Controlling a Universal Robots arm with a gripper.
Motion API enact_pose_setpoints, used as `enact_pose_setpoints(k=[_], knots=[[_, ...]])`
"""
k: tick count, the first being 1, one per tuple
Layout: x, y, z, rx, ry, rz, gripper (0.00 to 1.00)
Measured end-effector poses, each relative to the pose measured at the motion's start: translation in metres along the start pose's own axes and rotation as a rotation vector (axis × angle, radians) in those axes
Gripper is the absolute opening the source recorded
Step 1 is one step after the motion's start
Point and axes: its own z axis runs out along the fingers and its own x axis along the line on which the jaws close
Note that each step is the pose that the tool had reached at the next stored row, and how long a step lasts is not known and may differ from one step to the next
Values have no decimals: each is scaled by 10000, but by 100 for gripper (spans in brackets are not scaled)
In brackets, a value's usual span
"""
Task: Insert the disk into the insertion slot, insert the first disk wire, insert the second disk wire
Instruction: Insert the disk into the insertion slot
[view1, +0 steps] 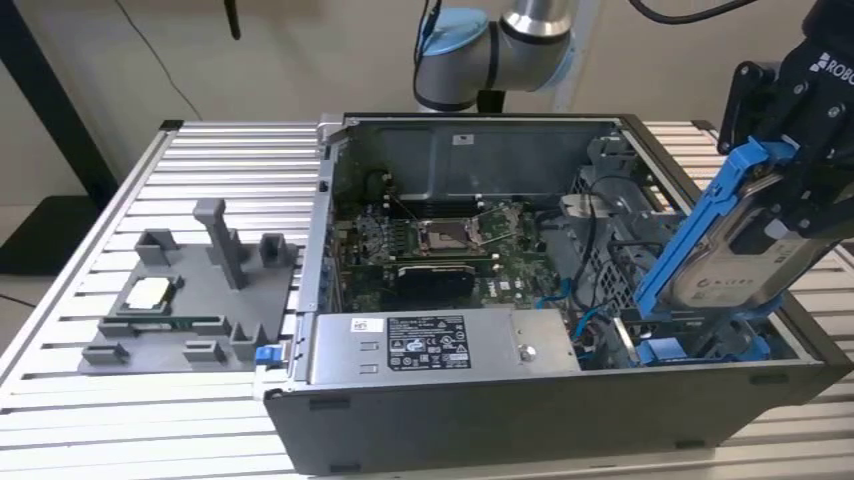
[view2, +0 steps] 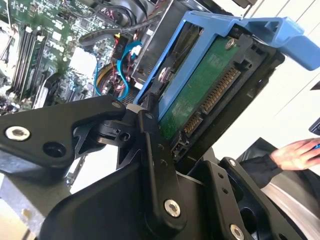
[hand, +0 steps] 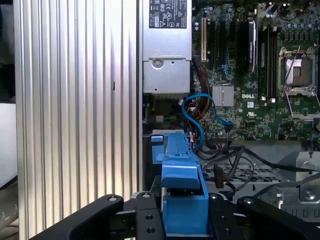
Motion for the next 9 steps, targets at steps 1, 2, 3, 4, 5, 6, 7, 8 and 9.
enact_pose_setpoints(k=[1, 2, 3, 4, 5, 6, 7, 8, 9], knots=[[6, 0, 2, 0, 0, 0, 33], [11, 0, 4, 0, -1, 0, 33], [15, -1, 5, 0, -1, -1, 33], [20, -1, 6, 0, 0, -1, 33], [25, -1, 8, 0, 0, -1, 33], [30, -1, 9, 0, -1, 0, 33], [36, -1, 10, 0, -1, 0, 33], [41, -1, 11, 0, -1, 0, 33], [46, -1, 12, 0, -3, 0, 33]])
